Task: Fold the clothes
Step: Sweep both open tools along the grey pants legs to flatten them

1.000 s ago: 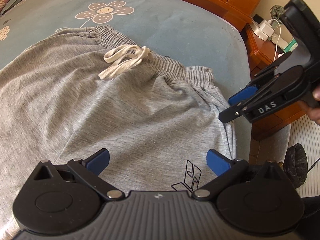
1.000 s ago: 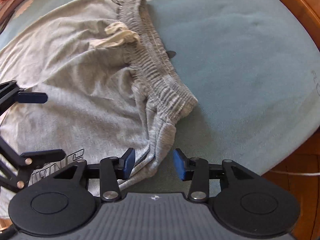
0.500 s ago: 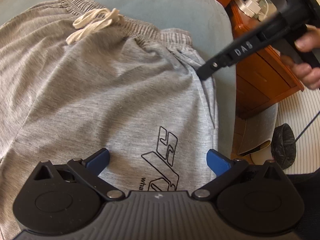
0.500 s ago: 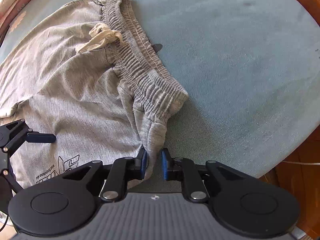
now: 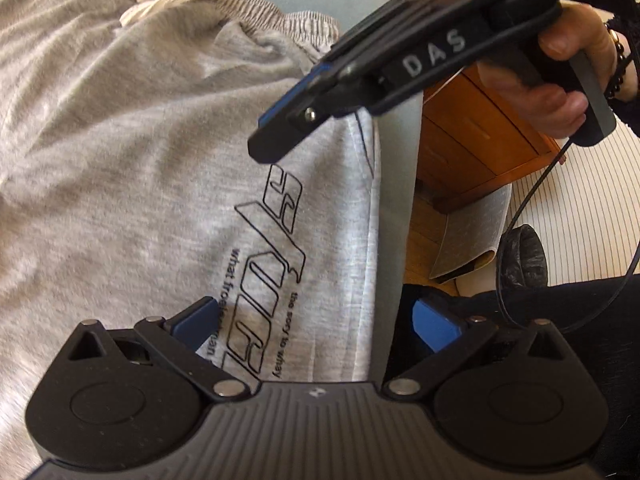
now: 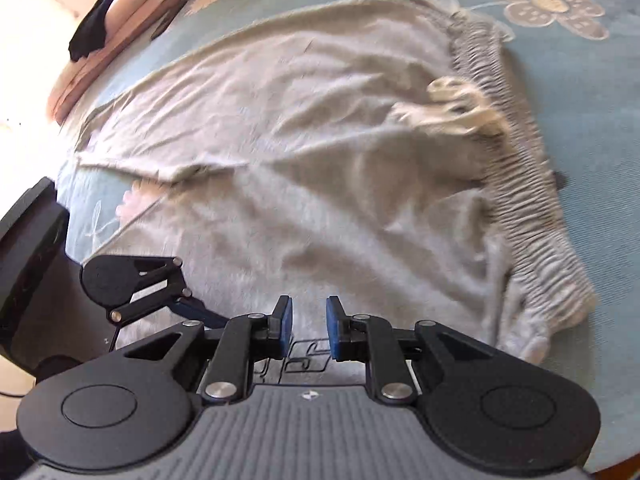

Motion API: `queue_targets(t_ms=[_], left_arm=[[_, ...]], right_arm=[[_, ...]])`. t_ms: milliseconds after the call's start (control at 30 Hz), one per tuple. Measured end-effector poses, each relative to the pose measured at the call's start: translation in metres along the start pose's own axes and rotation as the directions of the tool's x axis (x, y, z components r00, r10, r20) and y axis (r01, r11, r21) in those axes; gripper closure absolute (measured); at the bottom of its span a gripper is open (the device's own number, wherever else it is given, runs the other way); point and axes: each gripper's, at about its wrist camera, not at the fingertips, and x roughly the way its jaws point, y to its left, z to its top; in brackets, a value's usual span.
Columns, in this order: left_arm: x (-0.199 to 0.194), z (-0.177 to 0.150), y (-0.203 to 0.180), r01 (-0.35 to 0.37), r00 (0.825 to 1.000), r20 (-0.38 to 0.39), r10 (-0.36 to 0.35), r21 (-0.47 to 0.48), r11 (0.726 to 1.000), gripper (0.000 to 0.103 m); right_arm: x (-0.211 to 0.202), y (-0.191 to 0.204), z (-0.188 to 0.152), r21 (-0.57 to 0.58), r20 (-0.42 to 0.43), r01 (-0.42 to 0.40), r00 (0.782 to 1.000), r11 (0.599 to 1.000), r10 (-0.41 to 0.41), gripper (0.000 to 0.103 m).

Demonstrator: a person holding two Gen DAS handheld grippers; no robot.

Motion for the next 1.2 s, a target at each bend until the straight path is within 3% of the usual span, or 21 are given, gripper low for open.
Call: queue_targets(t_ms=[133,200,267,400,500,633,767,867,967,1033,1133,1200], left_arm=[[0.001,-0.017,-0.008,0.031,1.000,-0.003,-0.031,-0.035,0.999,0.001],[0.006,-0.027,-0.009,0.084,0.995,-0.046,-0.089,-0.093,0.992,0.001],[0.005,-0.035,-0.012,0.093,0.994,-0.050,-0.099,-0.108,0.990,0.001],[-0.006,-0.040,-0.014,0.100,0.994,-0.023,-0.104,-0.123,0.987,0.001],[-0.002,-0.052,-0.002,0.116,0.992,-0.029,-0.124,-0.196,0.974,0.001],[0.004,-0.075,0.001,0.164,0.984,-0.022,-0.179,-0.306,0.938,0.001],[-0.007,-0.082,-0.003,0.135,0.989,-0.017,-0.148,-0.311,0.941,0.001],[-0.027,-0.079,0.004,0.069,0.997,0.045,-0.058,-0.292,0.954,0.001],[-0.037,-0.084,0.024,0.015,0.998,0.070,0.011,-0.361,0.933,0.001],[-0.036,-0.095,0.032,0.018,0.998,0.065,0.008,-0.396,0.918,0.001],[-0.037,-0.111,0.022,0.016,0.998,0.066,0.009,-0.376,0.927,0.001],[-0.033,-0.117,0.014,-0.002,0.999,0.039,0.018,-0.363,0.932,0.001]], right_arm=[[0.017,0.013,-0.029,-0.058,-0.141,0.045,0.989,0.997,-0.052,0.082],[0.015,0.015,-0.040,-0.074,-0.178,0.049,0.982,0.996,-0.062,0.082],[0.014,0.016,-0.040,-0.081,-0.214,0.052,0.974,0.995,-0.069,0.082],[0.009,0.031,-0.024,-0.129,-0.200,0.003,0.979,0.992,-0.029,0.078],[0.016,0.039,-0.018,-0.171,-0.214,-0.065,0.976,0.983,0.028,0.067],[0.034,0.044,-0.031,-0.179,-0.270,-0.063,0.963,0.982,0.013,0.067],[0.034,0.037,-0.031,-0.123,-0.316,-0.066,0.948,0.990,0.023,0.067],[0.032,0.049,-0.024,-0.194,-0.305,-0.039,0.952,0.980,-0.022,0.063],[0.026,0.061,-0.010,-0.241,-0.237,-0.041,0.971,0.970,-0.018,0.050],[0.026,0.068,-0.002,-0.273,-0.188,-0.018,0.982,0.962,-0.035,0.049],[0.032,0.076,0.006,-0.337,-0.124,0.055,0.987,0.940,-0.102,0.032],[0.044,0.078,0.004,-0.377,-0.126,0.102,0.979,0.921,-0.160,0.027]])
